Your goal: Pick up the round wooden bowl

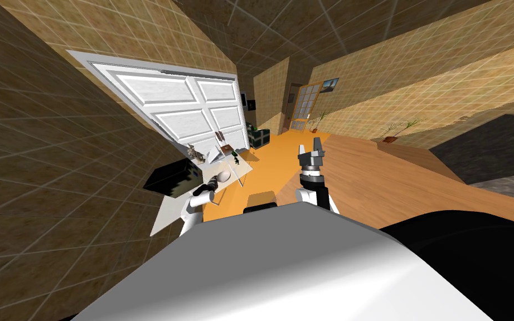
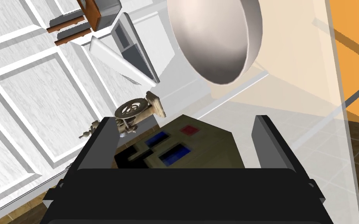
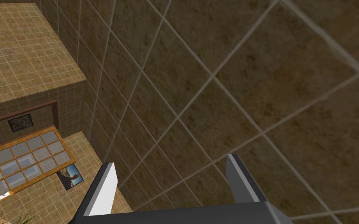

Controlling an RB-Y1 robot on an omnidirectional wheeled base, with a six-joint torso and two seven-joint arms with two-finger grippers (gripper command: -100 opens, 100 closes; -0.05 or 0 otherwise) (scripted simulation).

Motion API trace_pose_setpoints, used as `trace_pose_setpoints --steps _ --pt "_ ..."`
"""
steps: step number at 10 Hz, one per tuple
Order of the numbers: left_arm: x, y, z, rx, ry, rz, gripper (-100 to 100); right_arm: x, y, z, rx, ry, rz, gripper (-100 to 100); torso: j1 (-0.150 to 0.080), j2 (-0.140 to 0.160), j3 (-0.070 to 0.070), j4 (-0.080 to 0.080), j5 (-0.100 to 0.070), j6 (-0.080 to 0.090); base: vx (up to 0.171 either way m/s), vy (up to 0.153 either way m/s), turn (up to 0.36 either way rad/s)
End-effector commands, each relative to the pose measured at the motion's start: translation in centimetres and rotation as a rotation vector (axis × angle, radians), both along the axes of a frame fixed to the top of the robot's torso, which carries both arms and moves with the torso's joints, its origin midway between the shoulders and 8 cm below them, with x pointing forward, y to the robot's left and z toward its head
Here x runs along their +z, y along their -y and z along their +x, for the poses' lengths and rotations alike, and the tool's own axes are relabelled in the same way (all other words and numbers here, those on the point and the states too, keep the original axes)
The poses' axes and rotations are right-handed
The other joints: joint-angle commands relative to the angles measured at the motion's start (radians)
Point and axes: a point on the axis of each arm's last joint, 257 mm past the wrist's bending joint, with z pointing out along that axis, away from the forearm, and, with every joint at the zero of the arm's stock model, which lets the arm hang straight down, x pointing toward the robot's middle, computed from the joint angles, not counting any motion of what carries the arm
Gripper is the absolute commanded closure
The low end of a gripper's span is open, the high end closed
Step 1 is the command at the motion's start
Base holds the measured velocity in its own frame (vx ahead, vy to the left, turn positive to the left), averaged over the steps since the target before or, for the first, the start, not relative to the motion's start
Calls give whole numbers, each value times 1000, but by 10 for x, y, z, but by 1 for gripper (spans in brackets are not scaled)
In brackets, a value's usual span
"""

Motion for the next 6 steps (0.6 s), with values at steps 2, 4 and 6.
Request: trace_pose_setpoints --steps 2,4,6 --pt "-19 -1 -9 -1 -78 -5 -100 0 0 0 0 0 0 0 0 0 0 0 0 0 42 8 -25" --pt "-33 -1 -15 -3 -138 -8 -100 0 0 0 0 0 0 0 1 -1 0 0 0 0 49 13 -24" --pt "-45 -1 -23 -7 -196 -11 -100 0 0 0 0 0 0 0 0 -1 -1 0 0 0 50 8 -23"
